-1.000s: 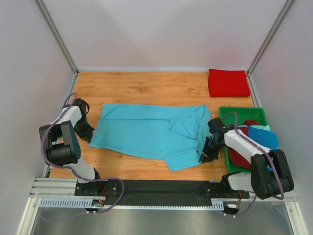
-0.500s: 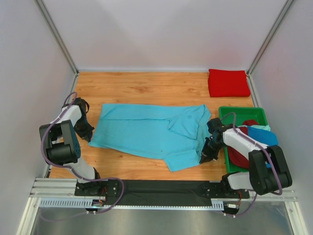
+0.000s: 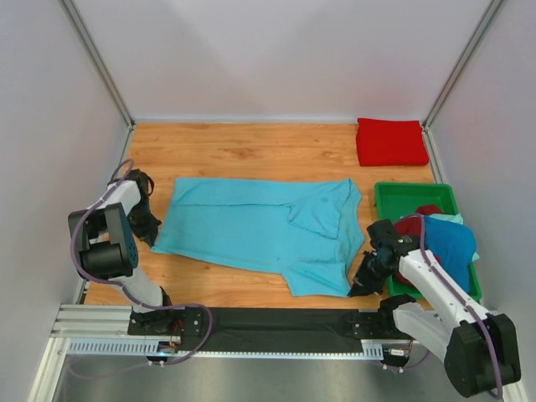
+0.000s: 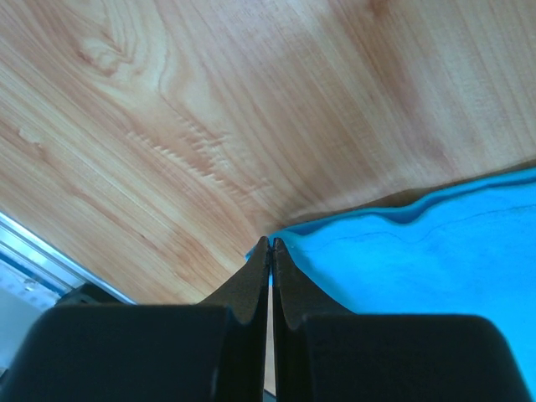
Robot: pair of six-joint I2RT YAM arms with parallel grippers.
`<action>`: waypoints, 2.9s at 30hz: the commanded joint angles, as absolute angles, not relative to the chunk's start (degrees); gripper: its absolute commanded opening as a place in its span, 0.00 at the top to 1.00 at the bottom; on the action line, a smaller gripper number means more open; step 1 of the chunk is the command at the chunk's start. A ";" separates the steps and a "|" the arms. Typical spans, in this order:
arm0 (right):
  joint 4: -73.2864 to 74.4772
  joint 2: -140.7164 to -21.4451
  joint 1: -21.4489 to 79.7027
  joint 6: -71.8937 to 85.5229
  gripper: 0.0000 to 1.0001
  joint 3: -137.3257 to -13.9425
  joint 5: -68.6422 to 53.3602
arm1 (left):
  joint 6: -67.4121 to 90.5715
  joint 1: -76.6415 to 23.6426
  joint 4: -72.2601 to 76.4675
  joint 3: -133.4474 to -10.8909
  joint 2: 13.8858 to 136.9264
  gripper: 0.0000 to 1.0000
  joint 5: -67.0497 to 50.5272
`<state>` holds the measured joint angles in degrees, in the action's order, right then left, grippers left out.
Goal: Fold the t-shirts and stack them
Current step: Fold the tshirt
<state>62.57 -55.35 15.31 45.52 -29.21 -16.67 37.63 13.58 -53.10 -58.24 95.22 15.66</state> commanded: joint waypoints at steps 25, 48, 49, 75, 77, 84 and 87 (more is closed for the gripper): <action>60.73 -90.08 7.65 36.04 1.00 -76.01 -12.13 | 31.64 8.35 -55.46 -75.13 103.35 1.00 18.19; 62.14 -101.51 6.24 33.84 1.00 -85.16 -10.90 | 31.46 5.45 -57.92 -89.64 116.19 1.00 15.56; 62.23 -101.77 6.15 33.66 1.00 -85.25 -10.90 | 31.46 5.45 -58.18 -90.34 116.63 1.00 15.38; 63.02 -107.22 5.80 33.22 1.00 -92.71 -9.67 | 32.25 4.83 -58.36 -92.81 119.88 1.00 13.97; 63.19 -108.01 5.71 33.05 1.00 -93.60 -9.58 | 32.43 4.75 -58.19 -92.81 119.79 1.00 13.80; 63.37 -111.53 5.71 32.87 1.00 -97.03 -9.84 | 32.87 4.83 -58.36 -93.25 119.88 1.00 13.36; 63.89 -112.85 5.63 32.61 1.00 -98.52 -9.76 | 33.66 4.75 -58.71 -93.34 119.18 1.00 13.71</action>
<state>63.55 -112.18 6.15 33.69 -95.44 -10.74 32.73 5.21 -57.84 -91.00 119.72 13.78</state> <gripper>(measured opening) 0.007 0.007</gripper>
